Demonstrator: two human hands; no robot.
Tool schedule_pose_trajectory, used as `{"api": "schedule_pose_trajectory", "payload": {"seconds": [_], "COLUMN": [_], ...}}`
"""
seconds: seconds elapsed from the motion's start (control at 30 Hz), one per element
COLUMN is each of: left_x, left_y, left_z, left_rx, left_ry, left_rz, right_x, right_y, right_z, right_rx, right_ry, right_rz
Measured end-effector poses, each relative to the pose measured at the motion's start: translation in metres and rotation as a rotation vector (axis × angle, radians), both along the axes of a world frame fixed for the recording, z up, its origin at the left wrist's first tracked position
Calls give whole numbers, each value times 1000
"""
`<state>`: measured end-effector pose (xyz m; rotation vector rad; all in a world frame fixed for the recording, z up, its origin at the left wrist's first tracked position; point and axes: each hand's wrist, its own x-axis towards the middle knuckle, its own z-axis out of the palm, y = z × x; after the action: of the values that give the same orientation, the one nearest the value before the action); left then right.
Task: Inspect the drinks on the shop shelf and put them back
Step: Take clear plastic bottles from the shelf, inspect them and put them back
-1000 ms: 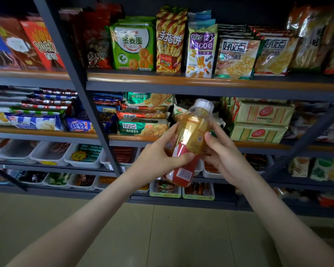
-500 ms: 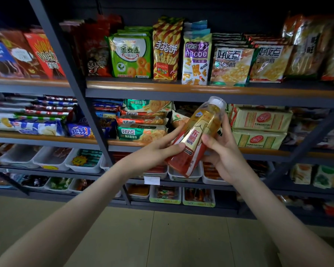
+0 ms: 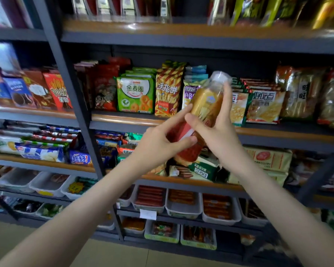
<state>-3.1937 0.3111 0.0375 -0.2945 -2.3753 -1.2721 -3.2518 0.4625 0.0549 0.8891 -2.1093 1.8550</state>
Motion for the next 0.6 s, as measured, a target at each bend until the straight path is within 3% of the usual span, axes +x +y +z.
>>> {"api": "schedule_pose_trajectory", "payload": {"seconds": [0.2, 0.4, 0.6], "left_x": [-43, -96, -151], "left_y": [-65, -138, -174], "left_z": [75, 136, 173], "left_rx": [-33, -311, -624], "left_ry": [217, 481, 758], "left_rz": [-159, 167, 361], "right_x": [-31, -86, -140], "right_y": [-38, -80, -95], "right_z": [79, 142, 172], "right_rx": [-218, -386, -328], "right_ry": [402, 815, 818], "right_rz": [-101, -539, -668]}}
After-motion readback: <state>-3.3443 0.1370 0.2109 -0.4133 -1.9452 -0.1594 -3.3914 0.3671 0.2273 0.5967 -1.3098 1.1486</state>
